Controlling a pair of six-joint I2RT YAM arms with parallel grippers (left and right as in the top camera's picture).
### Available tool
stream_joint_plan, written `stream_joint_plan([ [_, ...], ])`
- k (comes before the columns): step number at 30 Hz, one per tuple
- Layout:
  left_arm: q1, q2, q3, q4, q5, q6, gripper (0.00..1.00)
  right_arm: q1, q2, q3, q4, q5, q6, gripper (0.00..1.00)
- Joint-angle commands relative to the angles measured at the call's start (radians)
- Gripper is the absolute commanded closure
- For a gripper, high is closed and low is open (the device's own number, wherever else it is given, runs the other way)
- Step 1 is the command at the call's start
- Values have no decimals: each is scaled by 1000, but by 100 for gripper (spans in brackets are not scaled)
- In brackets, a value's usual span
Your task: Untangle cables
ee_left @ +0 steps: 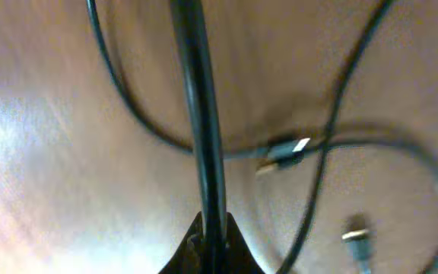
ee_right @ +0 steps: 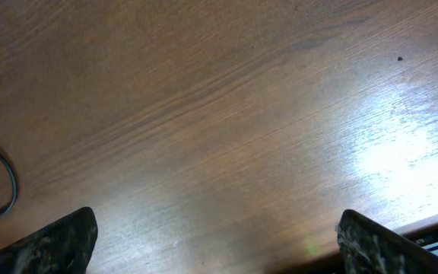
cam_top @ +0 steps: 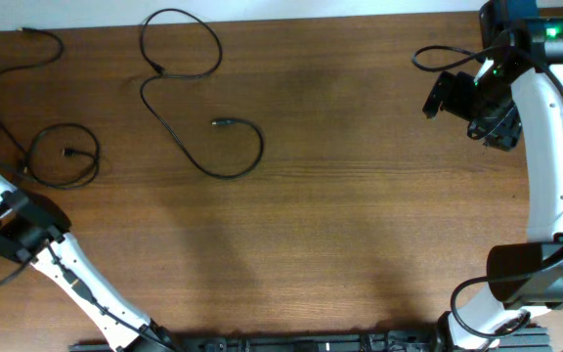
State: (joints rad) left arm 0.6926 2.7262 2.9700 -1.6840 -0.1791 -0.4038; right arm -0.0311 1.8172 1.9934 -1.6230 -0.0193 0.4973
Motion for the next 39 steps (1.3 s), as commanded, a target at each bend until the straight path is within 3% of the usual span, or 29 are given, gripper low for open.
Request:
stream_joint_plan([
  [1,28,-112,-206,-5,-144,-82,100,-2,-11,6,1,5,2,2],
  [6,118,-198,-431,-5,-87,-112,100,-2,-11,6,0,5,1,2],
  [10,164,-205,-625,-3,-126,-217,100,-2,-11,6,0,5,1,2],
  [12,163,-205,-645,30,-145,-164,100,-2,-11,6,0,5,1,2],
  [14,161,-206,-645,89,3,-66,100,-2,-11,6,1,5,1,1],
  [16,158,-206,-644,147,106,61,82,-2,-11,6,0,5,2,2],
  [20,157,-212,-571,158,104,61,62,-2,-11,6,1,5,1,2],
  [21,156,-218,-534,158,105,61,44,-2,-11,6,0,5,1,2],
  [22,152,-222,-494,154,106,61,38,-2,-11,6,1,5,1,2],
  [25,140,-223,-427,156,108,61,37,-2,-11,6,1,5,1,2],
  [26,124,-223,-434,188,170,102,46,-2,-11,6,0,5,1,2],
  [28,96,-222,-454,229,287,227,46,-2,-11,6,0,5,1,2],
  [34,34,-222,-566,291,204,264,44,-2,-11,6,0,5,2,1],
  [39,43,-222,-673,375,155,264,49,-2,-11,6,0,5,1,2],
])
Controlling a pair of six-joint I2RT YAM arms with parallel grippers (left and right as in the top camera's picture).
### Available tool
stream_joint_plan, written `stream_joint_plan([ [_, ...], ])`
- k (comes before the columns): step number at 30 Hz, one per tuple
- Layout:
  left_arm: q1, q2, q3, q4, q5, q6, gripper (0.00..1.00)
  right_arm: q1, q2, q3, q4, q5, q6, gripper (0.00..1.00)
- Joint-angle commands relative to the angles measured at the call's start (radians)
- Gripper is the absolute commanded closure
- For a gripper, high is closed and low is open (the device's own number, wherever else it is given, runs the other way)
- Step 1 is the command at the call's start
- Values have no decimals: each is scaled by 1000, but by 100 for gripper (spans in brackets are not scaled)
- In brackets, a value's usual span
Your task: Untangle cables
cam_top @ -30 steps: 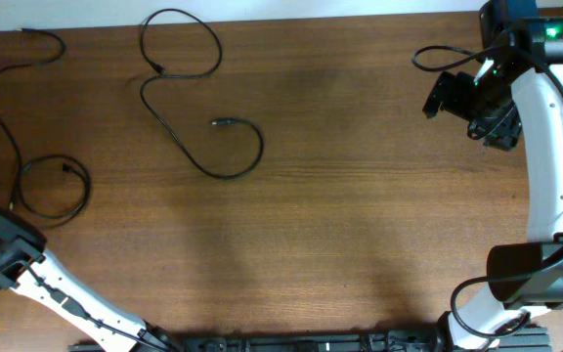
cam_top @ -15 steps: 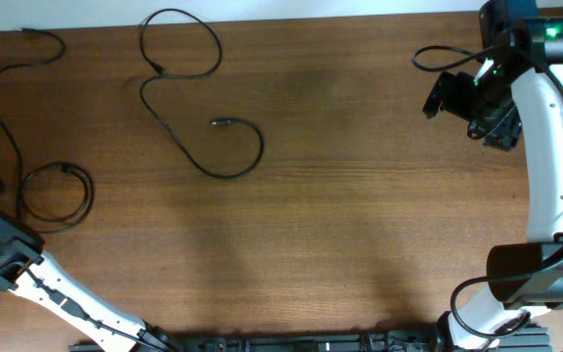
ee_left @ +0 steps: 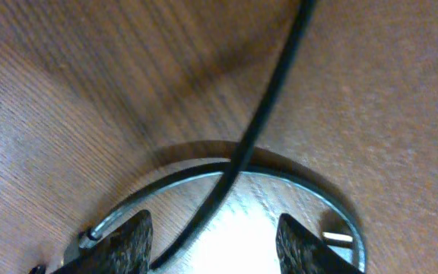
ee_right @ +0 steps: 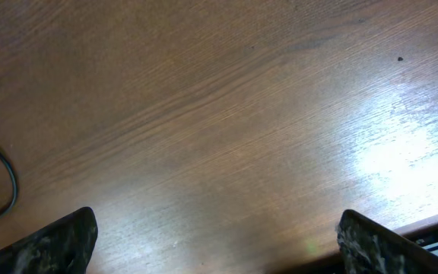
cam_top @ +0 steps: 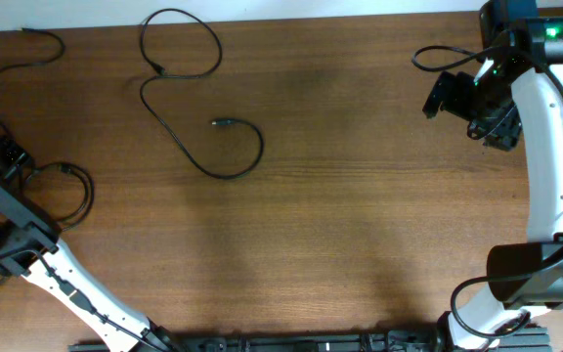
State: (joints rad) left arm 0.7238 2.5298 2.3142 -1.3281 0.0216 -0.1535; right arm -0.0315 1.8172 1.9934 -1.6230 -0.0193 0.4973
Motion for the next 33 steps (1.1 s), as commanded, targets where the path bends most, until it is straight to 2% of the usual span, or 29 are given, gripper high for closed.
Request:
stream_joint_plan([
  [1,12,-26,-19,30,-70,14,51,-2,-11,6,0,5,1,2],
  [3,12,-26,-23,41,-66,14,56,-2,-11,6,1,5,1,2],
  [4,12,-26,-23,45,-66,14,64,-2,-11,6,0,5,1,2],
  [5,12,-26,-23,47,-67,14,67,-2,-11,6,0,5,1,2],
  [8,12,-26,-23,43,-67,14,68,-2,-11,6,0,5,1,2],
  [11,12,-26,-23,37,-67,14,87,-2,-11,6,1,5,2,2],
  [14,12,-26,-23,30,-67,14,86,-2,-11,6,0,5,2,1],
  [15,12,-26,-23,30,-67,14,79,-2,-11,6,1,5,1,2],
  [17,13,-26,-23,30,-67,14,78,-2,-11,6,0,5,2,2],
  [20,13,-26,-37,32,-66,14,87,-2,-11,6,1,5,2,2],
  [21,13,-26,-50,37,-66,13,100,-2,-11,6,0,5,1,2],
  [22,14,-26,-54,41,-57,13,100,-2,-11,6,0,5,1,2],
  [26,24,-37,59,12,102,1,100,-2,-11,6,1,5,2,2],
  [29,29,-43,276,-50,314,-70,100,-2,-11,6,0,5,1,2],
  [30,30,-43,311,-55,357,-71,100,-2,-11,6,0,5,2,2],
  [33,32,-43,369,-72,429,-180,100,-2,-11,6,1,5,1,1],
])
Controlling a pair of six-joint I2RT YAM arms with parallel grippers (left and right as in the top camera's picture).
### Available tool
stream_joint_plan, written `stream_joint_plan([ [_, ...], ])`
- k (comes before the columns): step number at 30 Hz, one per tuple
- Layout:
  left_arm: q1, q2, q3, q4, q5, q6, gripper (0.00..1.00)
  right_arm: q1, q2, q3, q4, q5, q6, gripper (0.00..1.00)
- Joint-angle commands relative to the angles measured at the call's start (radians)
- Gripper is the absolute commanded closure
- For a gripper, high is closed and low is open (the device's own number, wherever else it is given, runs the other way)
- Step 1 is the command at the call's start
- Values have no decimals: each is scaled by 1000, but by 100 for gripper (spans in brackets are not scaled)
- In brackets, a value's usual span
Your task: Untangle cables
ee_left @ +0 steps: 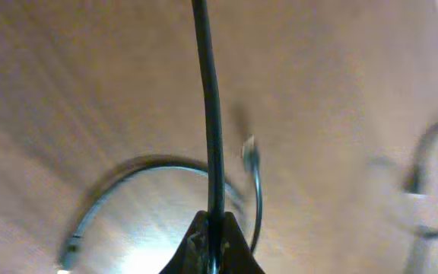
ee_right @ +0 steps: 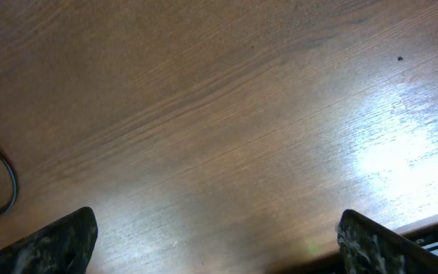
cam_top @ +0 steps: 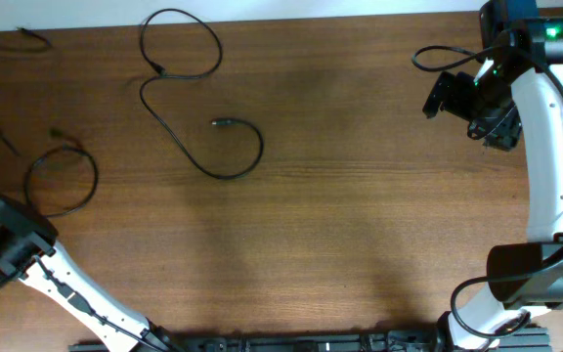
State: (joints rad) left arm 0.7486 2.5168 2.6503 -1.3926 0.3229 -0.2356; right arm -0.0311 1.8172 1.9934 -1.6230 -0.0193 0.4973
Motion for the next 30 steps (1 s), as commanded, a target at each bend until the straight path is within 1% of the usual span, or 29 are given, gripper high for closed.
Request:
stream_joint_plan([
  [1,7,-31,33,-7,181,-120,100,-2,-11,6,0,5,1,2],
  [2,7,-30,33,-3,232,-143,100,-2,-11,6,1,5,2,2],
  [3,9,-30,33,18,304,-190,100,-2,-11,6,1,5,1,2],
  [4,9,-30,33,48,342,-233,100,-2,-11,6,1,5,2,2],
  [5,9,-30,33,68,356,-253,100,-2,-11,6,0,5,1,1],
  [7,5,-30,33,129,357,-257,100,-2,-11,6,1,5,1,2],
  [9,-9,-30,31,139,193,-257,100,-2,-11,6,0,5,1,2],
  [10,-15,-30,27,140,141,-257,100,-2,-11,6,1,5,1,2],
  [14,-61,-25,-27,170,-161,-257,100,-2,-11,6,0,5,1,2],
  [15,-65,-25,-54,185,-203,-257,100,-2,-11,6,1,5,1,2],
  [19,-66,-25,-214,341,-200,-257,100,-2,-11,6,0,5,1,2],
  [20,-66,-25,-242,385,-155,-243,100,-2,-11,6,0,5,1,1],
  [22,-66,-25,-287,476,33,-168,99,-2,-11,6,1,5,1,2],
  [23,-68,-24,-317,525,138,-156,81,-2,-11,6,0,5,1,2],
  [25,-74,-24,-326,518,137,-143,70,-2,-11,6,0,5,1,2],
  [26,-74,-24,-326,504,135,-116,58,-2,-11,6,1,5,1,2],
  [28,-69,-25,-325,465,109,-84,42,-2,-11,6,0,5,1,2],
  [30,-60,-32,-315,419,60,-84,40,-2,-11,6,0,5,1,2],
])
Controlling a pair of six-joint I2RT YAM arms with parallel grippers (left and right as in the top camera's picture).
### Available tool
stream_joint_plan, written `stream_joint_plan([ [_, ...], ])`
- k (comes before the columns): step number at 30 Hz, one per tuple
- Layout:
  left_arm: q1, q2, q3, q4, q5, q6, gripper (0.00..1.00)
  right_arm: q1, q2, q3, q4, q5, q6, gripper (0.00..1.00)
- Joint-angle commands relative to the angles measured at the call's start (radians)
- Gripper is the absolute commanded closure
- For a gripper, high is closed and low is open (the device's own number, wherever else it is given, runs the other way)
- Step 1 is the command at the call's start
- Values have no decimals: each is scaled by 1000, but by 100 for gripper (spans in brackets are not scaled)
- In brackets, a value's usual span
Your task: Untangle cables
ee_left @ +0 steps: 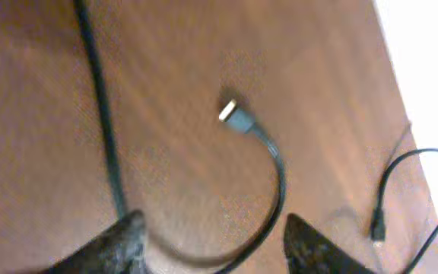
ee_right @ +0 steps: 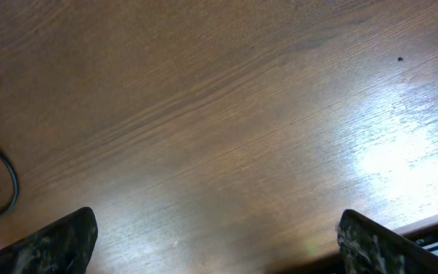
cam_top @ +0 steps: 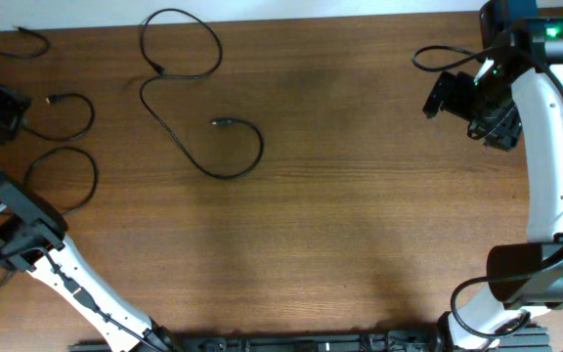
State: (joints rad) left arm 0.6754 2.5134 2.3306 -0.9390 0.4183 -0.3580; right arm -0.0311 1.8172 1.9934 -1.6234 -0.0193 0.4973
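Observation:
A black cable lies in loops at the table's left end, one plug [cam_top: 51,98] beside my left gripper [cam_top: 6,102]. In the left wrist view that gripper [ee_left: 211,222] is open. A curve of the cable [ee_left: 280,176] runs on the wood between its fingers, with the plug [ee_left: 230,113] ahead of them. A second black cable [cam_top: 159,68] snakes separately across the upper left-middle, ending in a plug [cam_top: 221,122]. My right gripper [cam_top: 450,96] hangs open at the far right, and over bare wood in its wrist view [ee_right: 217,215].
Brown wooden table [cam_top: 360,215]. Another plug [ee_left: 376,228] and a thin strand lie near the white far edge in the left wrist view. A short arc of black cable [ee_right: 10,186] shows at the left edge of the right wrist view. The arm bases stand along the front edge.
My left gripper was shut on the left cable at the far left edge. Now it is open, further in and toward the back, and the cable's plug end lies beside it.
At first my left gripper was shut on the left cable beside its coil. Then it was open over the coil, which had shifted nearer the front. Then it was shut on the cable again, and now it is open. The right arm and second cable never moved.

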Motion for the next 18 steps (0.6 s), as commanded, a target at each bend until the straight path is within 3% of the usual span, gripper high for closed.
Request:
stream_joint_plan([
  [1,15,-37,12,-52,-60,38,40,-2,-11,6,1,5,1,2],
  [2,15,-55,22,-71,-87,39,39,-2,-11,6,1,5,1,2],
  [4,11,-117,27,-87,-101,39,27,-2,-11,6,1,5,1,2],
  [7,7,-156,26,-144,-114,39,26,-2,-11,6,1,5,1,2],
  [8,6,-153,26,-188,-156,39,32,-2,-11,6,1,5,1,1],
  [9,5,-150,25,-242,-213,39,48,-2,-11,6,1,5,1,2],
  [10,2,-145,24,-279,-244,38,72,-2,-11,6,1,5,1,2],
  [11,-3,-137,24,-298,-243,38,81,-2,-11,6,1,5,1,2],
  [12,-10,-127,24,-316,-243,38,100,-2,-11,6,1,5,1,2],
  [18,-112,-54,24,-369,-217,26,100,-2,-11,6,1,5,1,2],
])
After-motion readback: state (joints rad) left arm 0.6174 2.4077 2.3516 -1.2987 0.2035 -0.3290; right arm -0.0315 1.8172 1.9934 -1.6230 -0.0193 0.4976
